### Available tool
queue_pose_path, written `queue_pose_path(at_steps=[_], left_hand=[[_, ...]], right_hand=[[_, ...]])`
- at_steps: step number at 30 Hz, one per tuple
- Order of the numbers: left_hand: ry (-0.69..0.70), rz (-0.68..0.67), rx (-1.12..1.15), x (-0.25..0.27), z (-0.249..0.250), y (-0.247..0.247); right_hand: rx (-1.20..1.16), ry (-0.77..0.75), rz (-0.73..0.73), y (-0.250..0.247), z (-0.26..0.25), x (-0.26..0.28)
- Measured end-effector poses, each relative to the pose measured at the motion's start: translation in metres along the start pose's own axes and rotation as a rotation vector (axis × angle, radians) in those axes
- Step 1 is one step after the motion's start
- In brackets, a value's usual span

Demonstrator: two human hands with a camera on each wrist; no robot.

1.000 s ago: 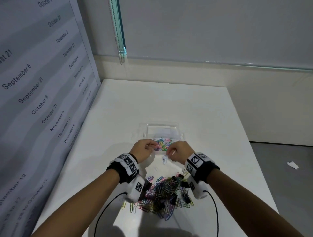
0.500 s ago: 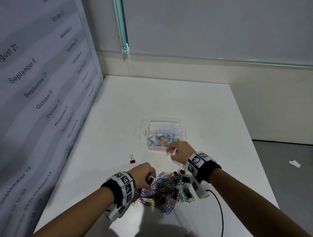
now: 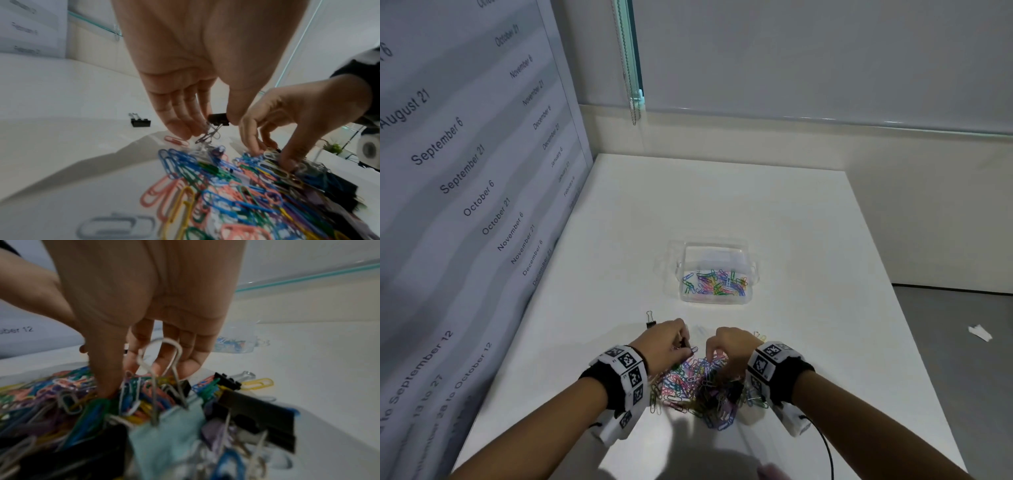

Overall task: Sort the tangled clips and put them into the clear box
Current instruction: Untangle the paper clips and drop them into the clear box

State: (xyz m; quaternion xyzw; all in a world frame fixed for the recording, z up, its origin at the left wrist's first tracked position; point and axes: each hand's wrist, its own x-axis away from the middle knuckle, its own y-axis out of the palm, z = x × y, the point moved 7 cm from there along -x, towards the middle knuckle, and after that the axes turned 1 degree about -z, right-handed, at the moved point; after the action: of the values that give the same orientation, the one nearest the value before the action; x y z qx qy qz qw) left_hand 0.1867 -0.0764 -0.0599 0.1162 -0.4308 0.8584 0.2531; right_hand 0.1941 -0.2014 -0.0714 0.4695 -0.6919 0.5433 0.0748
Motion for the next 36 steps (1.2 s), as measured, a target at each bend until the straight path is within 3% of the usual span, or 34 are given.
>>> queue_pose_path(at_steps=[4,8,14,17,21,24,27,30,36], left_hand=[[-0.046,0.054,0.014,0.002,-0.012,-0.018],[-0.132,0.138,-0.054,0.003,-0.028,-0.035],[-0.294,0.165,-0.114,0.001,-0.055,-0.041],[-0.346,0.183,-0.131,0.005,-0.062,-0.043],[-0.300,0.182,-0.048,0.007,-0.047,-0.037],[-0.172,0.065,-0.019,0.007,-0.017,-0.015],[-0.144,-0.044,-0.081,0.006,-0.004,0.010],[-0.177,-0.118,-0.160,0.001,-0.003,0.029],[-0.185,-0.078,-0.198,-0.006,0.006,0.037]], right_hand=[[-0.075,0.033,0.065,-0.012,0.004,0.002],[-0.159,0.090,0.211,-0.030,0.014,0.009],[-0.224,0.094,0.370,-0.067,0.026,0.016],[-0.267,0.103,0.518,-0.098,0.032,0.019],[-0.353,0.175,0.683,-0.135,0.048,0.014],[-0.442,0.242,0.756,-0.144,0.064,0.009],[-0.456,0.254,0.716,-0.137,0.069,0.005],[-0.376,0.169,0.635,-0.123,0.060,0.007],[-0.214,0.051,0.329,-0.068,0.032,0.011]])
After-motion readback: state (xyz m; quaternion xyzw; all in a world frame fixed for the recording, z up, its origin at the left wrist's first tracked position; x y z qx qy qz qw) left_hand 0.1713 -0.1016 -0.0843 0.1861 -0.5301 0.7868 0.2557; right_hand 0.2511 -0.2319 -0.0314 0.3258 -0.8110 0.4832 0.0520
